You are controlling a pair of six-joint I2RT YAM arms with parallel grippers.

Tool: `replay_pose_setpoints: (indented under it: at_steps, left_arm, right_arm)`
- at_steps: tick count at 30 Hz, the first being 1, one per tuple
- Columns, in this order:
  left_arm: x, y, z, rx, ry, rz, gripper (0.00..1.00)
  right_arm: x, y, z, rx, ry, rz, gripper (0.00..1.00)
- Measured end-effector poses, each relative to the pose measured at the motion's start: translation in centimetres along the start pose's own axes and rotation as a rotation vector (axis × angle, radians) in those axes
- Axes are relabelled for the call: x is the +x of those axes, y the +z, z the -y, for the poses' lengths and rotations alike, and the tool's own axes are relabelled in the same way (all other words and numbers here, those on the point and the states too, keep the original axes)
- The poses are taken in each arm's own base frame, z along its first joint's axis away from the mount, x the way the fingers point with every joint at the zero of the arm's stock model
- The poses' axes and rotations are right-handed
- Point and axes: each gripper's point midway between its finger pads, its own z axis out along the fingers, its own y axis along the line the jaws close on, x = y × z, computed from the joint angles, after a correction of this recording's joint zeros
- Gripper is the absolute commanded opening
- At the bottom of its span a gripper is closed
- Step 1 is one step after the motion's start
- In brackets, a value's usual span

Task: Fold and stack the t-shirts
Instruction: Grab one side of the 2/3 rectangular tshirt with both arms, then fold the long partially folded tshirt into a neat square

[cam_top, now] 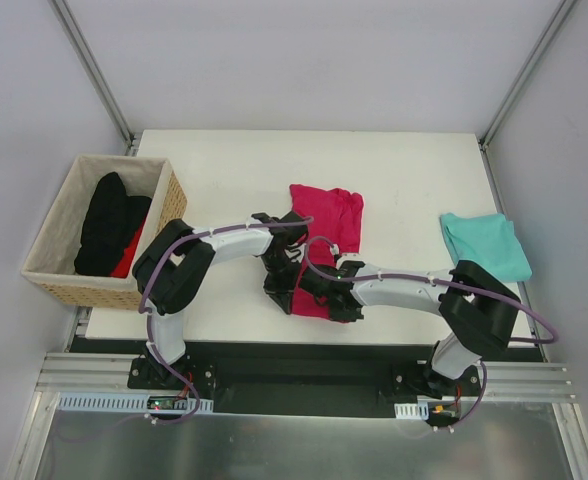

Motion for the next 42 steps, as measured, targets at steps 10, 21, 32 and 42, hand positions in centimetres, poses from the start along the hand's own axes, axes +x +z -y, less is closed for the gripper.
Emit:
replay_pose_setpoints:
  at_steps: [10,21,32,42]
  left_arm:
    - [-1.3,-1.8,1.4,-0.004,0.018,0.039,0.00]
    - [-2.5,-4.2,2.4,-0.028,0.047,0.098,0.00]
    - [-1.7,-8.1,3.4,-0.020,0.078,0.196,0.00]
    - [-0.7,-10.1,4.2,0.010,0.067,0.242,0.00]
  right_arm:
    - [-0.3,-0.1,0.8,0.036,-0.011,0.017,0.01]
    - [-4.0,-4.2,1.8,0.067,-0.013,0.143,0.01]
    - [-5.7,-7.2,2.9,0.066,-0.012,0.219,0.01]
    - [-5.5,-9.0,3.6,0.038,-0.003,0.258,0.01]
